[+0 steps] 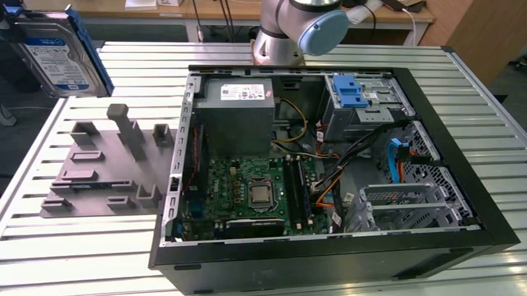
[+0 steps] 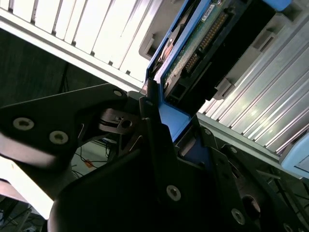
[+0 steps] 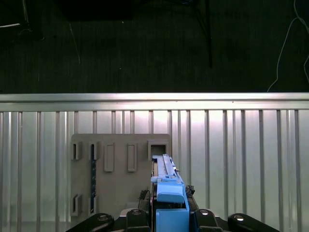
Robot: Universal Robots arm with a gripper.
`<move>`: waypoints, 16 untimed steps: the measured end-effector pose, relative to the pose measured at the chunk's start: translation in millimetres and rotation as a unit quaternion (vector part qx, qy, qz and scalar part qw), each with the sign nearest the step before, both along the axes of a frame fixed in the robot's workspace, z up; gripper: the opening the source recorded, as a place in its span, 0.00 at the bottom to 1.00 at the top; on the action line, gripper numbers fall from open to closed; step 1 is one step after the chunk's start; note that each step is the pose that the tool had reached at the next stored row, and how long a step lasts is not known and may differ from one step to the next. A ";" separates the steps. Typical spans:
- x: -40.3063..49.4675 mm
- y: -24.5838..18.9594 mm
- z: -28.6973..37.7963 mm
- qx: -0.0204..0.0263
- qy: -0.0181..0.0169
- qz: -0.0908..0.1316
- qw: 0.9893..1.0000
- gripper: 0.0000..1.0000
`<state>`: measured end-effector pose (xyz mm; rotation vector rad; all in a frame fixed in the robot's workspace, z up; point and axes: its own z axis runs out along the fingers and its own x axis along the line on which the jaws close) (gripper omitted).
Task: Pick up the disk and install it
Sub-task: 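Pick up the disk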
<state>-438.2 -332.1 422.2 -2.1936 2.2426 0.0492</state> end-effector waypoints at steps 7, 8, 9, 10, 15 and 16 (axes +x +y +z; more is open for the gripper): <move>0.0 0.0 5.6 0.000 0.000 0.000 1.000 0.36; 0.0 0.0 6.3 0.000 0.000 0.000 1.000 0.36; 0.0 0.0 7.0 0.000 0.000 0.000 1.000 0.36; 0.0 0.0 7.7 0.000 0.000 0.000 1.000 0.36; 0.0 0.0 11.3 0.000 0.000 0.000 1.000 0.36; 0.0 0.0 12.1 0.000 0.000 0.000 1.000 0.36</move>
